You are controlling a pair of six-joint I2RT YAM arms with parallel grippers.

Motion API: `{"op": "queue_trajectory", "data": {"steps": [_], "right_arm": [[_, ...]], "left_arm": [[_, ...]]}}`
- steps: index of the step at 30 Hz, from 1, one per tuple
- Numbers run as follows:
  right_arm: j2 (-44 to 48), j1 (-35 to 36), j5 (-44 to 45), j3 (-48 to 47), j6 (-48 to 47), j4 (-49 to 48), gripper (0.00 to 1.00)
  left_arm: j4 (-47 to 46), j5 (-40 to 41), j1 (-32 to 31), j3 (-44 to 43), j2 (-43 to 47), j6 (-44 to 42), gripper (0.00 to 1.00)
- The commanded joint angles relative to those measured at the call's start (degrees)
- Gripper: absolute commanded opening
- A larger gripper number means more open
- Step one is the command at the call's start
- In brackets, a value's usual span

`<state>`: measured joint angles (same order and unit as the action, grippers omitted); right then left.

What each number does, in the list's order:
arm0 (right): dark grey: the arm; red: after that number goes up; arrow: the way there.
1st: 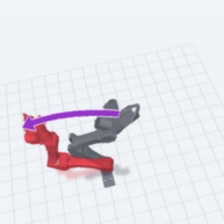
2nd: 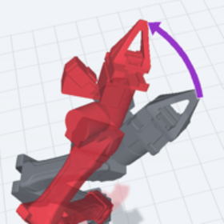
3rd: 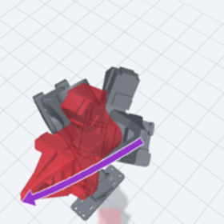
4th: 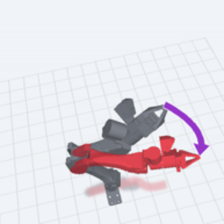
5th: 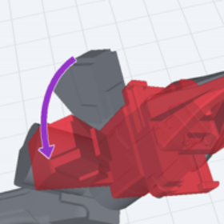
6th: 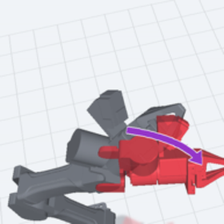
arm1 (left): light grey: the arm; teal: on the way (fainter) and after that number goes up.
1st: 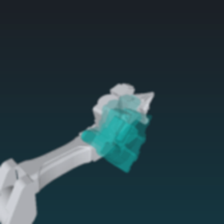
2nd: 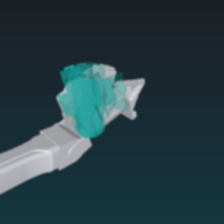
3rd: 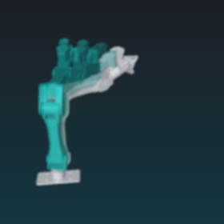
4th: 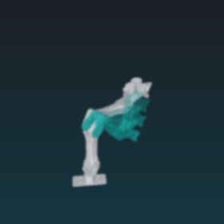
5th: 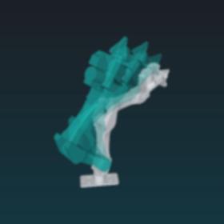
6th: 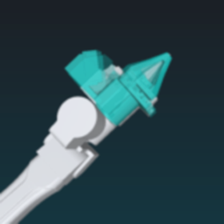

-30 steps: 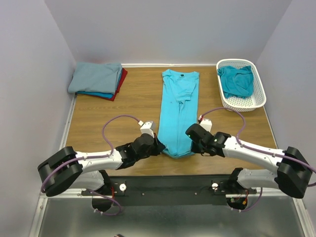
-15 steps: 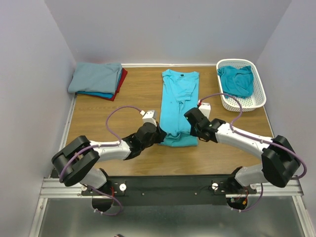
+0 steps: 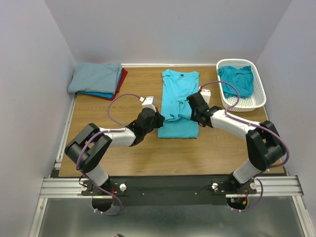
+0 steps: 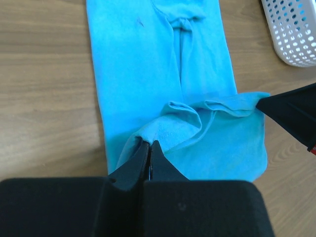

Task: Fold and stack the t-shirts
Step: Fold the tshirt

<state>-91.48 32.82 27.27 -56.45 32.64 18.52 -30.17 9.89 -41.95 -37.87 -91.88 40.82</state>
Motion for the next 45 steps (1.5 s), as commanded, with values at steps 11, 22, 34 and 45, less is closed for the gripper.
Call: {"op": "queue_trajectory", "data": {"steps": [11, 22, 34, 45], "right_arm": [[-8.1, -5.1, -1.0, -6.8, -6.0, -4.4, 0.00], [-11.0, -7.2, -1.9, -10.1, -7.1, -5.5, 0.00], [-15.6, -8.7, -2.8, -15.8, -9.0, -5.7, 0.00], [-19.6, -10.8, -3.7, -19.3, -9.4, -5.6, 0.02]], "left_arm": [[-9.7, -13.2, 7.6, -8.4, -11.8, -5.9, 0.00], [-13.9, -21.3, 11.5, -11.5, -16.7, -9.1, 0.00], [-15.5, -29.3, 14.6, -17.9, -22.3, -10.2, 0.00], [-14.5, -33.5, 17.5, -22.2, -26.8, -9.4, 0.08]]}}
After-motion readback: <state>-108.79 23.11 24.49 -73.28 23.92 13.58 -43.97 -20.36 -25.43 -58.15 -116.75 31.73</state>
